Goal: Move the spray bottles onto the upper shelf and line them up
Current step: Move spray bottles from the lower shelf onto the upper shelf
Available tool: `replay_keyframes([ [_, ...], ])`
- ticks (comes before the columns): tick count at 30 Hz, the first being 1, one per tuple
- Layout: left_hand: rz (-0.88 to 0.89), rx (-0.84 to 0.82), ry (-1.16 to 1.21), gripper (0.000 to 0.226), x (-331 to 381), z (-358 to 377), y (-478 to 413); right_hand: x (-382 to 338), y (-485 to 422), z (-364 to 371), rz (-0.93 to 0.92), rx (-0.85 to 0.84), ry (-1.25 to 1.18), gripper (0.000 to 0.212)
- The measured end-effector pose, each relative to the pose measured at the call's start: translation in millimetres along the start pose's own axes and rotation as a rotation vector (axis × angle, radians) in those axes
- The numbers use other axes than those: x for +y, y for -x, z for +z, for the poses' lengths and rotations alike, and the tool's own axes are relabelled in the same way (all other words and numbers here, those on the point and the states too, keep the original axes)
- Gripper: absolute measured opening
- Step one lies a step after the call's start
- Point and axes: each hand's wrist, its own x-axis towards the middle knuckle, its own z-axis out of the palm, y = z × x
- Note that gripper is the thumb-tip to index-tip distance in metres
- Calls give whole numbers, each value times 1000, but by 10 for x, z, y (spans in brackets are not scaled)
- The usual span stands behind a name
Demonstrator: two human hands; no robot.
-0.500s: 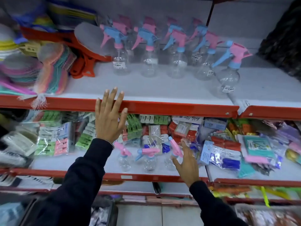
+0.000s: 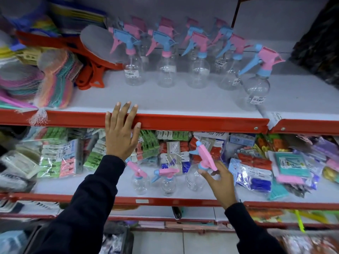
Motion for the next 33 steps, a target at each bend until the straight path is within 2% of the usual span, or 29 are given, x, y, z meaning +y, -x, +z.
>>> replay_keyframes([
  [6,5,-4,-10,49,-26,40,-10,-978,-264,-327,-278,140,-151,32],
  [10,12,-8,-26,49,-38,53,-16,-1538,-682,-516,-407,252,-168,29],
  [14,25,1,-29,49,-57,79,-11,-1837,-1161,-524,-509,354,-66,30],
  [23,57,69,-47,48,-92,132,-20,-1659,-1995,-146,-386,356,16,30],
  [33,47,79,-59,47,-106,168,-25,-1477,-2149,-82,-350,341,127,26],
])
